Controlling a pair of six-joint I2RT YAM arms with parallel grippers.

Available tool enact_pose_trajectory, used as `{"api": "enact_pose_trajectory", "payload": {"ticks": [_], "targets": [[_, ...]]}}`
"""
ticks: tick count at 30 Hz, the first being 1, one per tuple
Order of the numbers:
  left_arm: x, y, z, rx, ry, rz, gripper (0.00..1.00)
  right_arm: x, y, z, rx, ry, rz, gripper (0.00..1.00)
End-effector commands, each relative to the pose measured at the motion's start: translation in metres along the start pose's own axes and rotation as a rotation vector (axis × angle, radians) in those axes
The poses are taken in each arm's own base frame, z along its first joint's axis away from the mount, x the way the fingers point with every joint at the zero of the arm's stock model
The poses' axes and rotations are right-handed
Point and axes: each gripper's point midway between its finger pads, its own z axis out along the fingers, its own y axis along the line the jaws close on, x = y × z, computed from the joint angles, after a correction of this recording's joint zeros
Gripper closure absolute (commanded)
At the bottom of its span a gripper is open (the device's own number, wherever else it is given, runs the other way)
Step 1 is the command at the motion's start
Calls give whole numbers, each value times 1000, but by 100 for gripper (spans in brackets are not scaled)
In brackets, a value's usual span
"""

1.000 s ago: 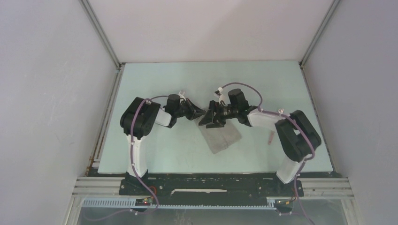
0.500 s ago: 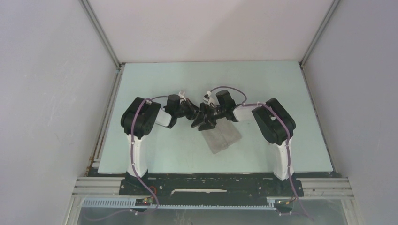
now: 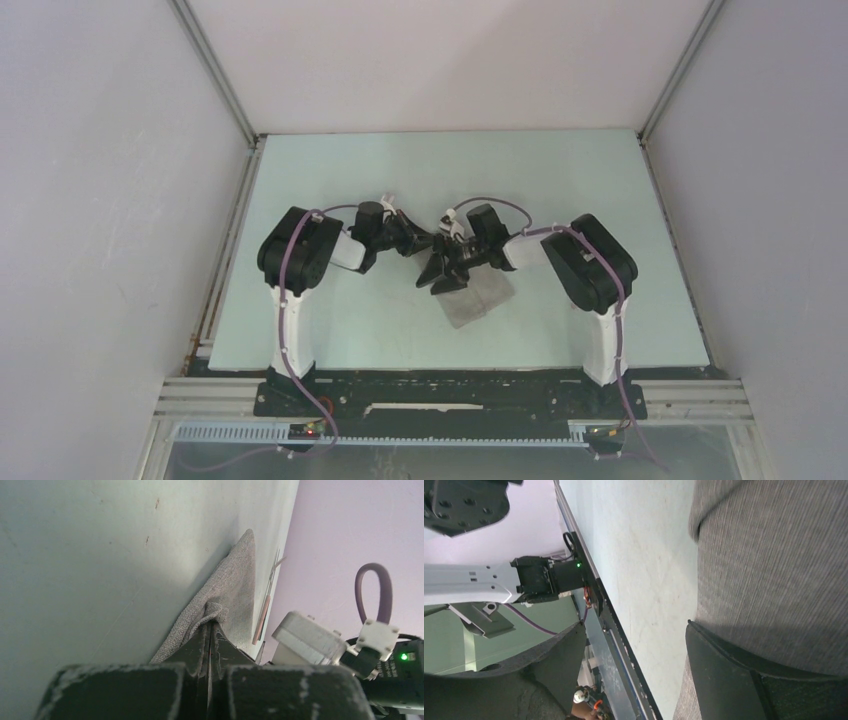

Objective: Fold the napkin into a case and place the utensils inside
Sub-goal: Smooth out the 2/3-rectangle-folded napkin at the center of the board.

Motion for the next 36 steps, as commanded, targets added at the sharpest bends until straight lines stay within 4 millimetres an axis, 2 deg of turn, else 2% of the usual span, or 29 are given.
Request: {"api": "enact_pose_trajectory", "payload": {"ticks": [1, 10, 16, 28, 32, 35, 36], "targets": [[-9, 16, 4, -48, -22, -11, 100, 26, 2, -5, 0, 32, -4, 18], [-8, 17, 4, -53, -17, -11, 100, 56, -7, -16, -27, 45, 31, 18], [-8, 18, 5, -59, -12, -8, 100, 70, -4, -24, -31, 43, 25, 18], [-9, 15, 4, -70, -4, 10, 100, 100, -11, -41, -6, 55, 26, 17], [-9, 7, 3, -59, 14, 24, 100, 105, 8, -55, -8, 38, -8, 17], [-10, -14, 0, -25, 28, 35, 96, 98, 30, -78, 8, -33, -60, 16], [-11, -24, -3, -8, 30, 41, 94, 90, 28, -89, 31, -78, -58, 16]]}}
